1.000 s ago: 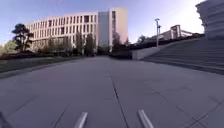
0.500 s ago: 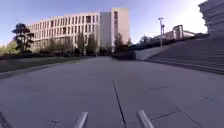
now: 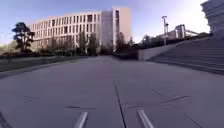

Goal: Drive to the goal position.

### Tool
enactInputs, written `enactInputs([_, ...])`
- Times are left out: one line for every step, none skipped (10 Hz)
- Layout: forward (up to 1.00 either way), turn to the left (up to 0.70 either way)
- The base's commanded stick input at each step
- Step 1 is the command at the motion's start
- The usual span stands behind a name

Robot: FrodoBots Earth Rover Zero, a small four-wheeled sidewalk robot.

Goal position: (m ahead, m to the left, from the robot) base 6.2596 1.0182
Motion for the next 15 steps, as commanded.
enactInputs([1.00, 0.00])
enactInputs([1.00, 0.00])
enactInputs([1.00, 0.00])
enactInputs([1.00, 0.00])
enactInputs([1.00, 0.00])
enactInputs([1.00, 0.00])
enactInputs([1.00, 0.00])
enactInputs([1.00, 0.00])
enactInputs([1.00, 0.00])
enactInputs([1.00, 0.00])
enactInputs([1.00, 0.00])
enactInputs([1.00, 0.00])
enactInputs([1.00, 0.00])
enactInputs([1.00, 0.00])
enactInputs([1.00, 0.00])
